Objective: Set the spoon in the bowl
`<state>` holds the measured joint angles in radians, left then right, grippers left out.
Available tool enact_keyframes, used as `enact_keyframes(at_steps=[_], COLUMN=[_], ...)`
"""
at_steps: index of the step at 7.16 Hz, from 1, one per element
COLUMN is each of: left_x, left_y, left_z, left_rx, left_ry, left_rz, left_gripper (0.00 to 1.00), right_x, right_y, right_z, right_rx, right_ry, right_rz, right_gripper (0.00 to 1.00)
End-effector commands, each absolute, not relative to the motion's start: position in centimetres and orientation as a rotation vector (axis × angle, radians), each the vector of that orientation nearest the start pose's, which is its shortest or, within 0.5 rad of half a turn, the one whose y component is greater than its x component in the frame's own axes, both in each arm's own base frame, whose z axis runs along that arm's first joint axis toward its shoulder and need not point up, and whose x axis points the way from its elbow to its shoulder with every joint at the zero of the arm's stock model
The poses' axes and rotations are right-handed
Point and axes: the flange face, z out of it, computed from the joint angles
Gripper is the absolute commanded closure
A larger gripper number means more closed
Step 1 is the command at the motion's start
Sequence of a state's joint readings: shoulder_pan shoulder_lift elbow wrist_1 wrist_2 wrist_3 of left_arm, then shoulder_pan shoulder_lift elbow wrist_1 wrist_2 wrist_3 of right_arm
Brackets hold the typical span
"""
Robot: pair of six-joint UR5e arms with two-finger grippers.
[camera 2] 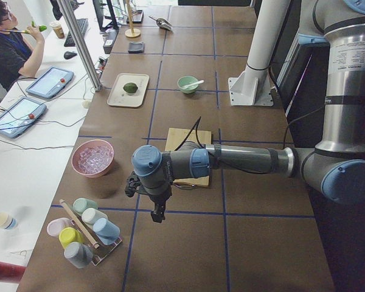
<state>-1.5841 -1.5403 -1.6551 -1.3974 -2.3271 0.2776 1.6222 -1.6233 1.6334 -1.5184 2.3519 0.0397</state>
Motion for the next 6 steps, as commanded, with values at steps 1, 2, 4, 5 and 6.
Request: enact_keyframes(at_steps=[1, 2, 4, 5, 6], left_x=[-7.07, -7.07, -7.07, -7.07, -7.07], left_y=[-46.82, -46.89, -46.90, -47.00, -47.01], left_z=[64.93, 64.86, 64.79, 64.57, 64.50], left_rx=[-0.002, -0.001, 0.000, 0.004, 0.005], left_ry=[0.765, 0.765, 0.765, 0.764, 0.764], left_rz=[0.208, 0.208, 0.207, 0.208, 0.208], left_gripper=[0.00, 0.00, 0.00, 0.00, 0.00], right_x=[8.36, 8.32, 8.36, 8.23, 8.15], right_y=[-46.72, -46.73, -46.74, -46.77, -46.79], right_z=[64.82, 64.86, 64.83, 64.82, 64.82], right_rx=[0.053, 0.053, 0.055, 0.055, 0.055], right_ry=[-0.830, -0.825, -0.819, -0.818, -0.818], right_rz=[0.073, 0.071, 0.069, 0.065, 0.064], right_gripper=[0.00, 0.00, 0.00, 0.00, 0.00])
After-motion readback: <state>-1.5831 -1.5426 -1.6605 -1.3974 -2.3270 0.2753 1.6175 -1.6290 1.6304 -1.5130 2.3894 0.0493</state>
